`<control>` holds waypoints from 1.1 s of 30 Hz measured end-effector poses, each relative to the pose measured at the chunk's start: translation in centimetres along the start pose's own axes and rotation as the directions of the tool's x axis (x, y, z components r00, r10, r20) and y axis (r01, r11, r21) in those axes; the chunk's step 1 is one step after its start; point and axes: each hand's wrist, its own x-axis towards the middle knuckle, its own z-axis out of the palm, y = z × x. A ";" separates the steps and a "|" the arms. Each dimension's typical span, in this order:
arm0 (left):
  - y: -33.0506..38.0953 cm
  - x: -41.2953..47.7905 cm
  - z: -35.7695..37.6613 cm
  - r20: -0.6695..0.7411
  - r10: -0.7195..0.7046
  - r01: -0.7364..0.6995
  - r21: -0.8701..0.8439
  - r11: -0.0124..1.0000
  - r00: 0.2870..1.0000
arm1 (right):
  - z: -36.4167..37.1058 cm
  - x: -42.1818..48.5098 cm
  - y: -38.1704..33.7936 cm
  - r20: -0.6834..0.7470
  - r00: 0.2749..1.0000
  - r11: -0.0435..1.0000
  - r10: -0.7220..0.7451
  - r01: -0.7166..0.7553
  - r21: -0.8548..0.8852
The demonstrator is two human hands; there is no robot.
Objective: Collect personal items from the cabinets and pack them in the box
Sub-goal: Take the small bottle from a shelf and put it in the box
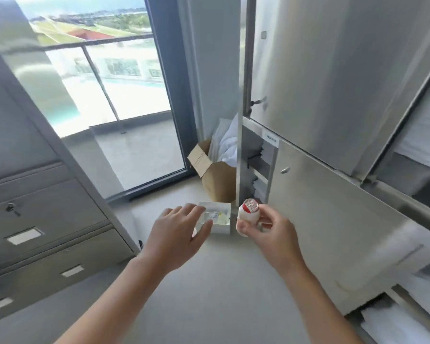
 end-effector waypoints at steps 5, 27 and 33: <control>-5.6 1.9 0.9 -0.024 -0.130 0.130 -0.018 0.991 0.991 | 5.7 5.8 -1.2 0.138 0.989 0.998 -0.052 0.057 -0.033; -21.1 30.4 11.0 0.046 -0.226 0.227 -0.034 0.973 0.973 | 16.0 38.1 4.9 0.240 0.970 0.996 0.031 -0.012 -0.083; -25.0 38.3 14.3 0.109 -0.311 0.317 -0.039 0.948 0.944 | 19.4 48.2 7.4 0.318 0.945 0.996 0.077 -0.055 -0.077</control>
